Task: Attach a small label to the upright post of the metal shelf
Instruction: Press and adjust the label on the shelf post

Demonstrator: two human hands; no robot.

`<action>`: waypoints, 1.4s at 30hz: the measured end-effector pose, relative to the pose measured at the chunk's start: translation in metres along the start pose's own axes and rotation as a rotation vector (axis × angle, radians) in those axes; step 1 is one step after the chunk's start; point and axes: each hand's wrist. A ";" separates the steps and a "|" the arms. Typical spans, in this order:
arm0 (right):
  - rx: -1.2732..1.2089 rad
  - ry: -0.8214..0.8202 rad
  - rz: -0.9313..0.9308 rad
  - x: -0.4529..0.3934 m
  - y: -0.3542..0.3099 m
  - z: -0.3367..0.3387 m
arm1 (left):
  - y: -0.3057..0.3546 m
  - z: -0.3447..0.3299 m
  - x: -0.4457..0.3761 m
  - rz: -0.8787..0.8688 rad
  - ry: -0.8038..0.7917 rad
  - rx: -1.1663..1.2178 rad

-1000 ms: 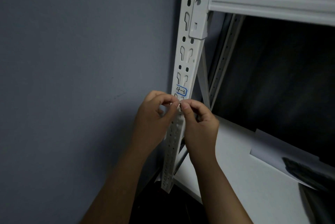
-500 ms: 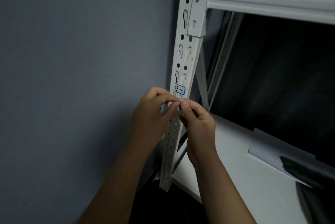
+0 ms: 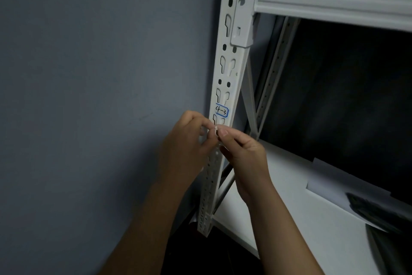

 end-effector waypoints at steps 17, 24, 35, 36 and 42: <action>0.470 -0.018 0.520 -0.002 0.000 0.005 | -0.003 0.000 -0.001 -0.006 -0.126 0.247; 0.380 0.026 0.507 -0.002 -0.001 0.000 | 0.006 0.009 -0.002 0.076 -0.189 0.427; 0.338 0.296 0.511 -0.013 0.013 -0.010 | 0.020 0.001 -0.005 0.416 -0.273 0.808; 0.325 0.317 0.487 -0.016 0.015 -0.009 | 0.020 -0.001 -0.005 0.410 -0.239 0.760; 0.236 0.386 0.437 -0.022 0.011 -0.008 | 0.012 -0.013 -0.010 0.316 0.017 0.389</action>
Point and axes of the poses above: each hand's wrist, its own x-axis away from the middle knuckle, its own z-axis out of the back of the hand, y = z × x, and after that the axes turned 6 degrees about -x, right-handed
